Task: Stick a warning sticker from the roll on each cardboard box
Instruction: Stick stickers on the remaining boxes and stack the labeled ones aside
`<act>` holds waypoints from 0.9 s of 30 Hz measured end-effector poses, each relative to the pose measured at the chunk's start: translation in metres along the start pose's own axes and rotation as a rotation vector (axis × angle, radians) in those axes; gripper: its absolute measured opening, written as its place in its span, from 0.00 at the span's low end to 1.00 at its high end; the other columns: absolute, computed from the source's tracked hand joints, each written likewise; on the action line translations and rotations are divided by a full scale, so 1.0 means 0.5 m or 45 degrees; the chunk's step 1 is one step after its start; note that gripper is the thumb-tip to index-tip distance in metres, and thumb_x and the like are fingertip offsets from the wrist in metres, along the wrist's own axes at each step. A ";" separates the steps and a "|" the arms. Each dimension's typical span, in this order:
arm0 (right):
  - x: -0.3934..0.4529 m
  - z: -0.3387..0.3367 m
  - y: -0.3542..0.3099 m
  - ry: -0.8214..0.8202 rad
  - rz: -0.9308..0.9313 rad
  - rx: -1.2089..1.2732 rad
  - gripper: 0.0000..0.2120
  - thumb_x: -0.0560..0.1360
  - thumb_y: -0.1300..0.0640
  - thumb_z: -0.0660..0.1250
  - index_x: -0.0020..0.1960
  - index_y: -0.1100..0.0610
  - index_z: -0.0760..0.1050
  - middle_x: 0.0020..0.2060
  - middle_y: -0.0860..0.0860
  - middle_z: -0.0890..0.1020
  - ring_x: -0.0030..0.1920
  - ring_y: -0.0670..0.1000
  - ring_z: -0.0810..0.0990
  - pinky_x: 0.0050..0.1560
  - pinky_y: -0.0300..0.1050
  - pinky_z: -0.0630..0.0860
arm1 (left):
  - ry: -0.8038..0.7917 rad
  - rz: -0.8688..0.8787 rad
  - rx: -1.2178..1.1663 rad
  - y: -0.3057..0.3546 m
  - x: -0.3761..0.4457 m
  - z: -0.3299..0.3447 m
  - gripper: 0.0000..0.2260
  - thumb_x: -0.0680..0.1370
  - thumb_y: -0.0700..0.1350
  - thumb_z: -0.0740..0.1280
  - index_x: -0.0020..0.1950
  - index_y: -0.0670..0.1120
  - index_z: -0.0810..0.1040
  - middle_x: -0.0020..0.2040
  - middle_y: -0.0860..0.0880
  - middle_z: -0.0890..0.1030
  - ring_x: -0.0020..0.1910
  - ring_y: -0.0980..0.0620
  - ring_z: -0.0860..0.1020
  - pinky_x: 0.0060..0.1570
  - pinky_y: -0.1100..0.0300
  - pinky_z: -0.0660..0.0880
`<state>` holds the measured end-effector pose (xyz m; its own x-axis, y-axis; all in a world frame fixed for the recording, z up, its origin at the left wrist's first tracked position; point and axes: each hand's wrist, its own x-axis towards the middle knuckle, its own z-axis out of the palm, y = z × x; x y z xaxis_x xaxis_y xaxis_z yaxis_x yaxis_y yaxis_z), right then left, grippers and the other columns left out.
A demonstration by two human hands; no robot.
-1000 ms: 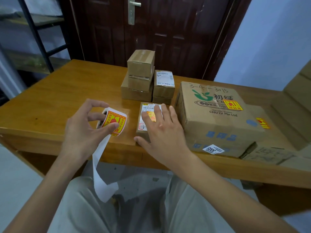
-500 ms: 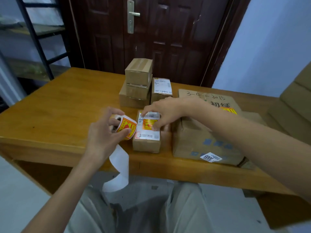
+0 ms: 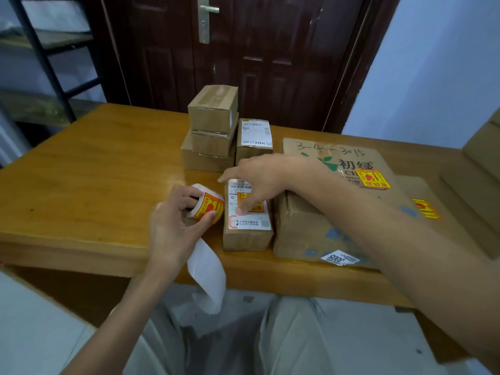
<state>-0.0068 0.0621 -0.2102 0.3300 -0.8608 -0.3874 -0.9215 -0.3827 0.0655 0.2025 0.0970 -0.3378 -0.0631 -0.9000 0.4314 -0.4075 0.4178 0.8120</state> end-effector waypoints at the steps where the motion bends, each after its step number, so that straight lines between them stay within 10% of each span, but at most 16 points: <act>1: 0.004 0.001 -0.002 -0.008 0.000 0.002 0.43 0.76 0.35 0.74 0.84 0.43 0.58 0.77 0.52 0.70 0.77 0.57 0.69 0.70 0.53 0.68 | 0.019 0.010 0.030 -0.003 -0.001 0.003 0.20 0.71 0.48 0.82 0.56 0.55 0.76 0.47 0.54 0.83 0.49 0.74 0.78 0.39 0.74 0.76; 7: 0.020 0.012 -0.010 -0.029 0.045 0.005 0.44 0.74 0.36 0.76 0.83 0.43 0.60 0.76 0.52 0.73 0.74 0.59 0.72 0.71 0.57 0.72 | 0.059 -0.015 0.038 -0.006 -0.008 0.007 0.21 0.71 0.50 0.81 0.57 0.56 0.73 0.50 0.51 0.84 0.50 0.58 0.82 0.38 0.66 0.80; 18: 0.017 -0.001 -0.002 -0.013 0.039 0.076 0.46 0.73 0.40 0.79 0.84 0.47 0.59 0.75 0.51 0.72 0.74 0.56 0.71 0.67 0.51 0.70 | -0.065 -0.267 -0.308 -0.005 0.002 -0.016 0.24 0.73 0.45 0.79 0.64 0.55 0.71 0.48 0.54 0.88 0.47 0.58 0.86 0.46 0.59 0.84; 27: 0.021 -0.080 0.153 0.486 0.324 0.112 0.41 0.75 0.38 0.75 0.81 0.48 0.63 0.73 0.53 0.70 0.73 0.58 0.72 0.66 0.58 0.74 | -0.110 -0.342 -0.408 -0.017 0.010 -0.016 0.24 0.73 0.49 0.77 0.64 0.59 0.71 0.49 0.52 0.89 0.49 0.53 0.87 0.53 0.48 0.84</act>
<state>-0.0658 0.0105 -0.1724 0.1277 -0.9918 -0.0018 -0.9914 -0.1277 0.0301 0.2131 0.0901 -0.3391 -0.0752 -0.9835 0.1642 -0.1172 0.1723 0.9780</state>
